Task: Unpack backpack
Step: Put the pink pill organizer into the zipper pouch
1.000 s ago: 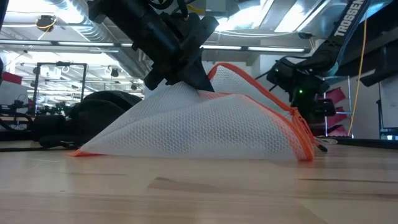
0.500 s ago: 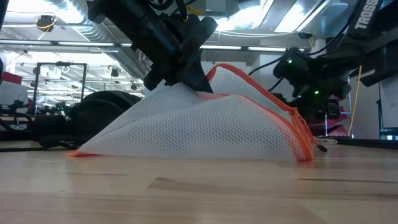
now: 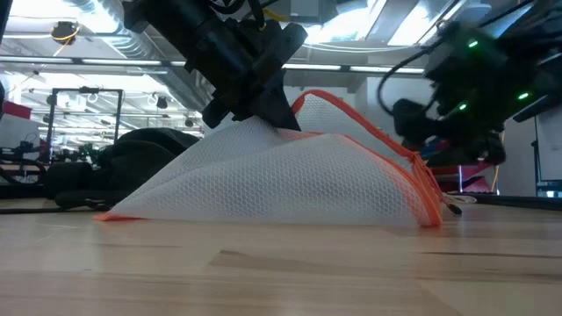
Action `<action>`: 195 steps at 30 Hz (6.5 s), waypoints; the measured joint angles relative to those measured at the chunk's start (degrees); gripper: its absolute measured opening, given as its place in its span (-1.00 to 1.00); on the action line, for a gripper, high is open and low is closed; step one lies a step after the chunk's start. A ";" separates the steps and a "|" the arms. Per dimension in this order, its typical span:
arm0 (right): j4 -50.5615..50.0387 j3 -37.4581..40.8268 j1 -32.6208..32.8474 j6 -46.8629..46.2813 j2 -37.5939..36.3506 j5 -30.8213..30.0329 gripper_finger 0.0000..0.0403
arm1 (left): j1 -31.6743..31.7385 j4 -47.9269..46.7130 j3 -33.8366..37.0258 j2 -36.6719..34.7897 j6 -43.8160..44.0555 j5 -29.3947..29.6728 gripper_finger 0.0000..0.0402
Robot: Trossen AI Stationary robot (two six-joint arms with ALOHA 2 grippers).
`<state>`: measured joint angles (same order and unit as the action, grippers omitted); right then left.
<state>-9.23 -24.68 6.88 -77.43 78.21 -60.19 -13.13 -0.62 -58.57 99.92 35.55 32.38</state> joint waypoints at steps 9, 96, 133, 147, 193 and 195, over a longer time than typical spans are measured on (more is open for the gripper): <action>-9.65 -5.73 7.28 1.52 -3.16 13.38 0.38 | 0.11 -0.01 0.00 0.00 0.01 -0.02 -1.00; -25.44 -21.30 36.68 -9.37 14.65 78.33 0.38 | 0.15 0.04 0.00 0.00 0.46 0.02 -1.00; -30.86 -27.47 27.53 17.66 14.80 64.82 -0.09 | 0.15 0.02 0.00 0.00 0.46 0.87 -1.00; -31.07 -37.00 17.36 39.02 14.78 62.13 -0.10 | 0.15 0.02 0.00 0.00 0.46 0.87 -1.00; -22.14 -39.41 4.22 73.49 22.54 54.54 0.50 | 0.15 0.02 -0.02 0.00 0.46 0.90 -1.00; -22.23 -39.46 4.34 73.58 22.11 55.25 0.62 | 0.15 0.02 -0.02 0.00 0.46 0.90 -1.00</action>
<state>-31.47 -64.14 11.22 -3.84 100.32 -4.94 -12.97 -0.60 -58.59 99.92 36.01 33.28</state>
